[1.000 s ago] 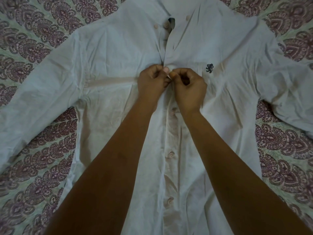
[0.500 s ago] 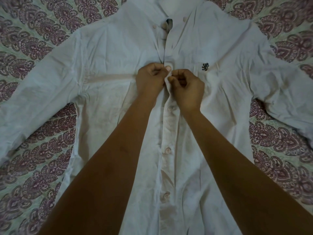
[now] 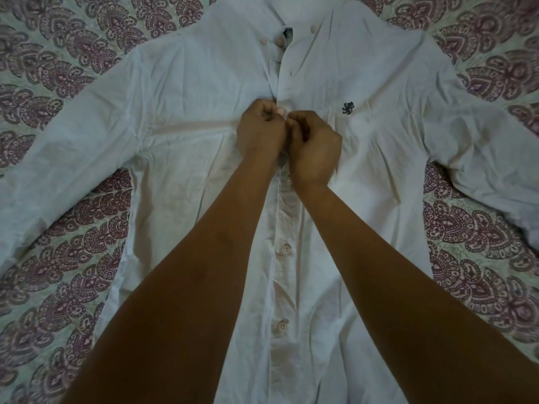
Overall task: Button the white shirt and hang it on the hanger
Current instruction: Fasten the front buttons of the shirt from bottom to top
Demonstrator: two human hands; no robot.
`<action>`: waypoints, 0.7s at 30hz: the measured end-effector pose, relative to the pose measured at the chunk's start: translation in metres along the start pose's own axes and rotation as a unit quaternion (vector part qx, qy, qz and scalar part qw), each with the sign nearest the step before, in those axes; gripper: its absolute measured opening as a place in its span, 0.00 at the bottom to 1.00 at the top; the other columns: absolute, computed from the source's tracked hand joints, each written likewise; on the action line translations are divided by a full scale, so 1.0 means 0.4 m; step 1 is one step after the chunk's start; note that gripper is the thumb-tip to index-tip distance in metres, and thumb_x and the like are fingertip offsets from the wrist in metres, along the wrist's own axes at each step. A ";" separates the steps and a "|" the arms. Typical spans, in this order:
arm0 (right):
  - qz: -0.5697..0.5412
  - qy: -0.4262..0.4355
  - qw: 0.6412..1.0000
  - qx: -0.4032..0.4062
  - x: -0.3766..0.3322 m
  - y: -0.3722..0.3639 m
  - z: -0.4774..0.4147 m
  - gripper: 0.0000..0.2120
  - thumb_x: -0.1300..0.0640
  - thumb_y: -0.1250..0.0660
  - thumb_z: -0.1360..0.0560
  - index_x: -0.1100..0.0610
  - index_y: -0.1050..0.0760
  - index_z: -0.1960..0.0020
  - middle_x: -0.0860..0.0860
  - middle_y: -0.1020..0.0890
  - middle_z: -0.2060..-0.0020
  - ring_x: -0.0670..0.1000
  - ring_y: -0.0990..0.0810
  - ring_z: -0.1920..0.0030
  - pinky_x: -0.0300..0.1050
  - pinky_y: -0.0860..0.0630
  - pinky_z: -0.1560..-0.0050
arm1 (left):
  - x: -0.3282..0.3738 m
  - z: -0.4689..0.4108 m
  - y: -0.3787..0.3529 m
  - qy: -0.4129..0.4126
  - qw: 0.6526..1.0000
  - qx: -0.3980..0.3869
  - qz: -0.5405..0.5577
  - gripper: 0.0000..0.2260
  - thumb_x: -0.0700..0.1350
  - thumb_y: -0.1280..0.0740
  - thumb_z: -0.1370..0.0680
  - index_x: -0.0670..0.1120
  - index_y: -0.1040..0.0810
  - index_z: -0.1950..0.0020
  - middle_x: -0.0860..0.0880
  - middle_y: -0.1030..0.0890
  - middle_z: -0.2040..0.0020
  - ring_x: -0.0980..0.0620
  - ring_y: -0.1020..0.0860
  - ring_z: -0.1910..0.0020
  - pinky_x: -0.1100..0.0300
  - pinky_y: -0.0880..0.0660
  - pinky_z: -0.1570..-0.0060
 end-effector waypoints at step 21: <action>-0.128 -0.247 0.931 -0.235 0.057 -0.050 -0.074 0.10 0.62 0.34 0.28 0.62 0.24 0.67 0.55 0.22 0.71 0.49 0.24 0.72 0.39 0.25 0.68 | -0.004 0.018 0.010 -0.061 0.992 -0.080 0.070 0.08 0.37 0.35 0.24 0.49 0.26 0.60 0.46 0.21 0.63 0.48 0.23 0.60 0.51 0.24 0.55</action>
Point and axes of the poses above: each hand's wrist, its own z-axis away from the middle knuckle, its own y-axis out of the back of the hand, x = y × z, the point moved 9 cm from there along -z, towards the middle knuckle
